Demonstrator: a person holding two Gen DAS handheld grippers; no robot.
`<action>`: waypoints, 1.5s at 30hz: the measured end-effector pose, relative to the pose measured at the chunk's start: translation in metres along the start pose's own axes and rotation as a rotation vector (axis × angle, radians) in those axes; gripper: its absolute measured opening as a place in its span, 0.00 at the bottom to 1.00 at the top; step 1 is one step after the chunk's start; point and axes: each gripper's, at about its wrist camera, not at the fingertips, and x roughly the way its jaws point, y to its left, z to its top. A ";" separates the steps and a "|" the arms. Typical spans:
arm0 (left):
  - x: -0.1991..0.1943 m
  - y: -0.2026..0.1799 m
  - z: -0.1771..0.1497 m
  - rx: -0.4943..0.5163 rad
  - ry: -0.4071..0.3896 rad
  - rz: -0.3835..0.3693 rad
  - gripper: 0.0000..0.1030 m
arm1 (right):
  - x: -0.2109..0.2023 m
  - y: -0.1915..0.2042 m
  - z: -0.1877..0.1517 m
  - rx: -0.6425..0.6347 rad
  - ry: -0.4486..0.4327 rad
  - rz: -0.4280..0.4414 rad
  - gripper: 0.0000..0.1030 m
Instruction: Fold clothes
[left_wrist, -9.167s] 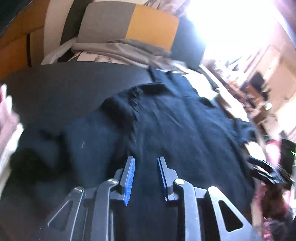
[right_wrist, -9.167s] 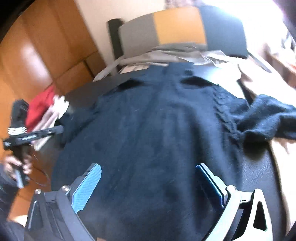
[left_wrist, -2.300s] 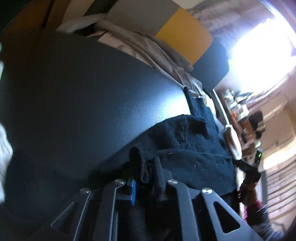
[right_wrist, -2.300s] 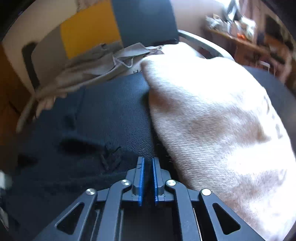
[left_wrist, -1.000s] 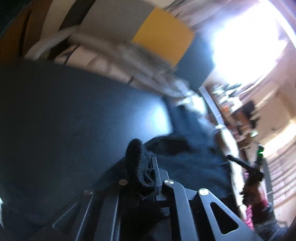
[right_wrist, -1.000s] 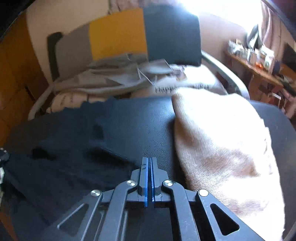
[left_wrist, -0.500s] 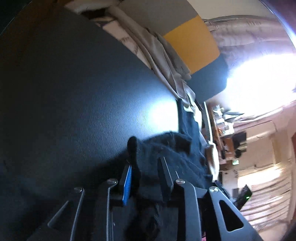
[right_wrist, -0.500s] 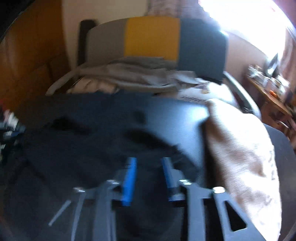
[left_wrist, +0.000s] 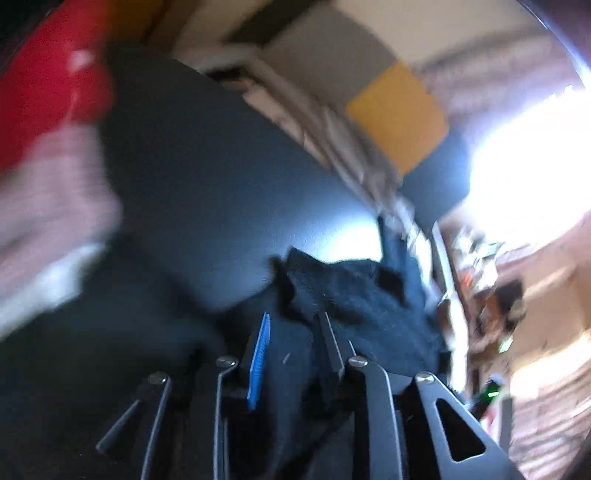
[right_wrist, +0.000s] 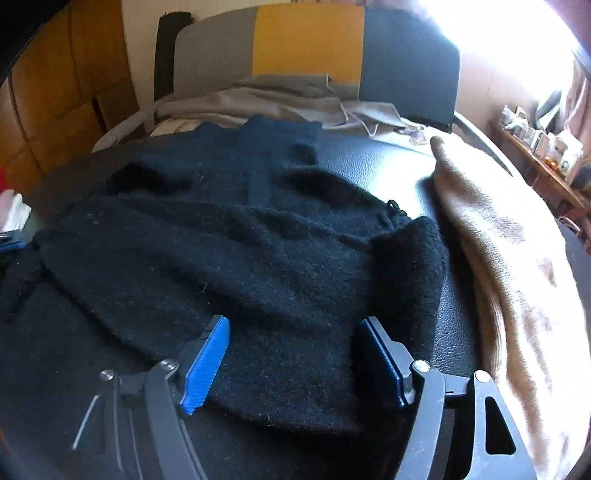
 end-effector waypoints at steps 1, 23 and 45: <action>-0.021 0.012 -0.008 -0.022 -0.036 0.000 0.24 | -0.001 0.000 -0.001 0.004 -0.003 0.000 0.71; -0.054 0.063 -0.026 -0.151 -0.009 -0.093 0.40 | -0.013 0.098 -0.017 -0.105 -0.021 0.026 0.93; -0.072 0.018 -0.008 -0.140 -0.113 -0.146 0.03 | -0.006 0.093 -0.020 -0.089 -0.013 0.103 1.00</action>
